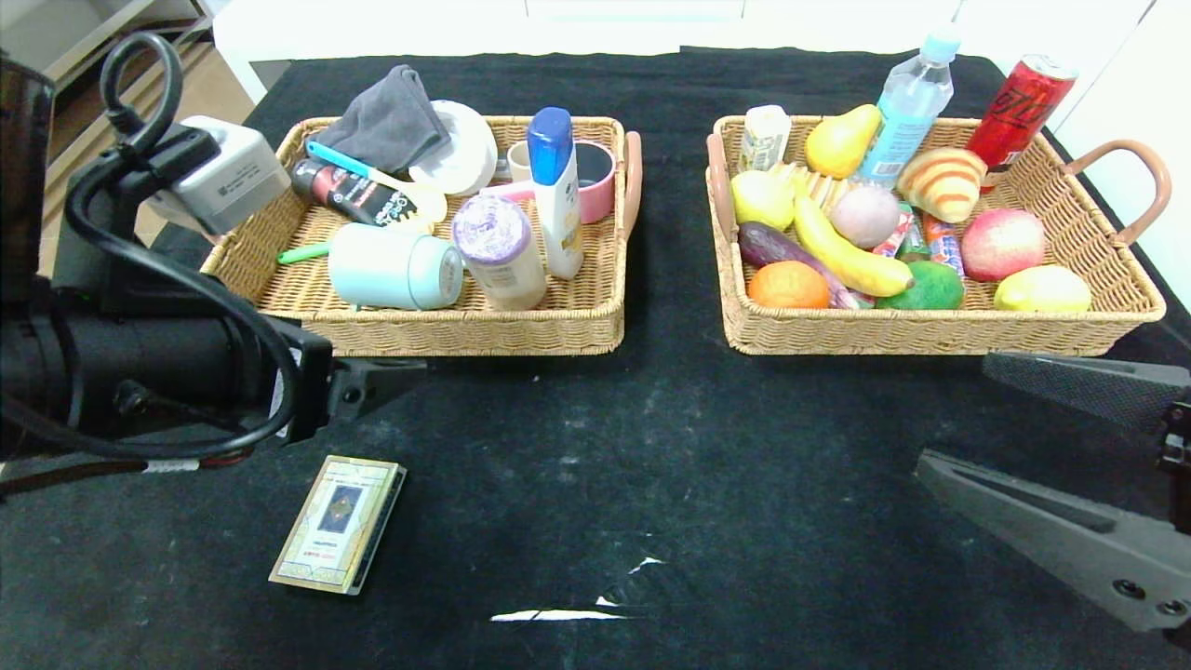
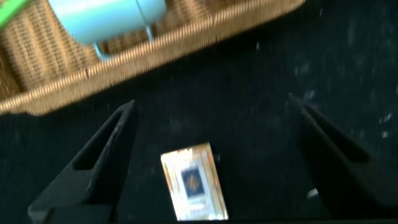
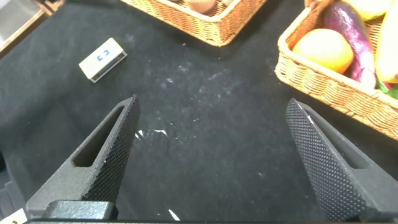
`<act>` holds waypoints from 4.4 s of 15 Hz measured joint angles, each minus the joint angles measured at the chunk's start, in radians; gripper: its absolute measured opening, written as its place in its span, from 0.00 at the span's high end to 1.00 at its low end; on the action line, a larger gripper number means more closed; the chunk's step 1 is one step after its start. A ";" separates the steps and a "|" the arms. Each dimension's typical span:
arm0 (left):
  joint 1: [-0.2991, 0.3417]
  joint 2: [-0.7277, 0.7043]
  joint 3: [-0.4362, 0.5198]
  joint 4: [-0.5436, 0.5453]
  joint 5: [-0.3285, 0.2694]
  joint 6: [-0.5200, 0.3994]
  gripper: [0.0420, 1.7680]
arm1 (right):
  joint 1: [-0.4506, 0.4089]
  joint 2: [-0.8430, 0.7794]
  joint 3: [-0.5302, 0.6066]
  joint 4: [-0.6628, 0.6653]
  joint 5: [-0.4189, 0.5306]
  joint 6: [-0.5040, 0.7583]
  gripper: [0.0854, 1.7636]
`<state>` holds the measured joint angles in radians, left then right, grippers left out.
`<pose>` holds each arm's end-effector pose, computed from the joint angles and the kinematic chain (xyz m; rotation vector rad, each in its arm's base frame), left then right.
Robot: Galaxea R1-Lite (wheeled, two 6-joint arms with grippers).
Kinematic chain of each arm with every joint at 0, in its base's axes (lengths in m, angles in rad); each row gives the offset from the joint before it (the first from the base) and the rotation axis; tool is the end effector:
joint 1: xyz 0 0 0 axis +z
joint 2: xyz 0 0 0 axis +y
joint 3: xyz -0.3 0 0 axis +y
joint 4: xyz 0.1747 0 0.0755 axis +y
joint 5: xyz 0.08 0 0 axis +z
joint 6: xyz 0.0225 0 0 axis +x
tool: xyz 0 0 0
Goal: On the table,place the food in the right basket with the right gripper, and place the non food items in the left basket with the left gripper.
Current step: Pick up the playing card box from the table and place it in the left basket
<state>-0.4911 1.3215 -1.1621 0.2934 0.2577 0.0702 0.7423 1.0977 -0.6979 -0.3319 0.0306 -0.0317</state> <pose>0.1808 -0.0902 0.2930 0.2348 0.4146 -0.2444 0.1144 0.1059 0.2616 -0.0544 0.0530 0.7736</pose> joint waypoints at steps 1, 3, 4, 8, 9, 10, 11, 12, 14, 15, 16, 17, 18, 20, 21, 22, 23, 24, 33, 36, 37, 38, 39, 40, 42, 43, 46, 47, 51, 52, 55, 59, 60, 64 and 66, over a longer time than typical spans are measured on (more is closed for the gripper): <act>0.000 -0.017 0.016 0.039 -0.002 -0.017 0.04 | 0.002 0.000 0.000 0.000 0.000 0.000 0.03; 0.000 -0.040 0.057 0.087 -0.010 -0.063 0.04 | 0.003 0.000 0.001 0.000 0.000 -0.001 0.03; 0.000 -0.048 0.082 0.090 -0.027 -0.097 0.04 | 0.002 0.000 0.001 0.000 0.000 -0.001 0.03; 0.033 -0.061 0.171 0.090 -0.089 -0.148 0.04 | 0.004 -0.001 0.001 0.000 0.000 -0.001 0.03; 0.047 -0.060 0.185 0.089 -0.090 -0.149 0.04 | 0.004 -0.001 0.001 0.000 -0.001 -0.001 0.03; 0.060 -0.059 0.195 0.089 -0.091 -0.149 0.04 | 0.004 -0.001 0.001 0.000 0.000 -0.001 0.03; 0.076 -0.057 0.206 0.089 -0.092 -0.149 0.04 | 0.004 -0.001 0.001 0.000 -0.001 -0.001 0.03; 0.093 -0.055 0.219 0.089 -0.092 -0.148 0.03 | 0.004 -0.001 0.001 0.000 0.000 -0.001 0.03; 0.126 -0.050 0.245 0.088 -0.111 -0.149 0.03 | 0.004 -0.001 0.003 0.000 0.000 -0.001 0.03; 0.144 -0.049 0.260 0.088 -0.140 -0.148 0.03 | 0.004 -0.001 0.003 0.000 -0.001 -0.002 0.03; 0.159 -0.047 0.271 0.087 -0.160 -0.148 0.03 | 0.004 -0.001 0.003 0.000 0.000 -0.001 0.03; 0.170 -0.043 0.281 0.084 -0.166 -0.149 0.03 | 0.004 -0.001 0.003 0.000 0.000 -0.001 0.03; 0.176 -0.037 0.290 0.061 -0.166 -0.149 0.03 | 0.004 -0.001 0.003 0.000 -0.001 -0.001 0.03; 0.180 -0.024 0.312 -0.011 -0.163 -0.150 0.03 | 0.004 -0.001 0.003 0.000 0.000 -0.001 0.03; 0.182 -0.014 0.324 -0.047 -0.160 -0.150 0.03 | 0.004 -0.001 0.003 0.000 -0.001 -0.001 0.03; 0.182 -0.004 0.329 -0.069 -0.156 -0.148 0.03 | 0.004 -0.001 0.003 0.000 0.000 -0.001 0.03; 0.182 0.008 0.334 -0.080 -0.145 -0.143 0.03 | 0.004 -0.001 0.004 0.000 0.000 -0.001 0.03; 0.183 0.020 0.332 -0.090 -0.127 -0.141 0.03 | 0.004 -0.001 0.004 0.000 0.000 -0.001 0.03; 0.173 0.063 0.345 -0.092 -0.122 -0.139 0.03 | 0.004 -0.002 0.004 -0.001 0.000 -0.001 0.03; 0.171 0.067 0.343 -0.093 -0.118 -0.140 0.03 | 0.004 -0.002 0.004 -0.001 0.000 -0.001 0.03; 0.171 0.069 0.344 -0.092 -0.118 -0.138 0.03 | 0.004 -0.002 0.004 -0.001 -0.001 -0.001 0.03; 0.171 0.069 0.345 -0.092 -0.118 -0.136 0.03 | 0.004 -0.002 0.004 -0.001 0.000 -0.001 0.03; 0.171 0.070 0.345 -0.092 -0.118 -0.136 0.03 | 0.004 -0.003 0.004 -0.001 0.000 -0.001 0.03; 0.171 0.071 0.345 -0.092 -0.119 -0.136 0.03 | 0.004 -0.002 0.005 -0.001 -0.001 -0.001 0.03; 0.171 0.072 0.346 -0.092 -0.120 -0.136 0.03 | 0.004 -0.002 0.005 0.000 0.000 -0.001 0.03; 0.171 0.072 0.346 -0.092 -0.118 -0.137 0.03 | 0.004 -0.002 0.005 -0.001 -0.001 -0.001 0.03; 0.171 0.077 0.346 -0.092 -0.119 -0.137 0.16 | 0.004 -0.002 0.005 0.000 0.000 -0.001 0.03; 0.171 0.078 0.346 -0.092 -0.119 -0.137 0.26 | 0.004 -0.002 0.005 0.000 0.000 -0.001 0.03; 0.171 0.083 0.344 -0.093 -0.118 -0.137 0.42 | 0.004 -0.002 0.005 -0.001 0.000 -0.001 0.03; 0.171 0.084 0.344 -0.093 -0.119 -0.137 0.42 | 0.004 -0.002 0.005 -0.001 0.000 -0.001 0.03; 0.171 0.087 0.345 -0.093 -0.120 -0.137 0.43 | 0.004 -0.002 0.005 -0.001 0.000 -0.001 0.03; 0.171 0.089 0.346 -0.093 -0.120 -0.136 0.43 | 0.004 -0.002 0.007 0.000 0.000 -0.001 0.03; 0.171 0.089 0.344 -0.093 -0.120 -0.136 0.43 | 0.004 -0.002 0.007 -0.001 0.000 -0.001 0.03; 0.171 0.083 0.340 -0.090 -0.120 -0.131 0.43 | 0.003 -0.003 0.008 -0.001 0.000 -0.001 0.03; 0.171 0.070 0.330 -0.091 -0.118 -0.117 0.43 | 0.002 -0.003 0.008 -0.001 0.000 -0.001 0.03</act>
<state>-0.3204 1.3917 -0.8326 0.2019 0.1394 -0.0466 0.7447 1.0945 -0.6902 -0.3328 0.0302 -0.0330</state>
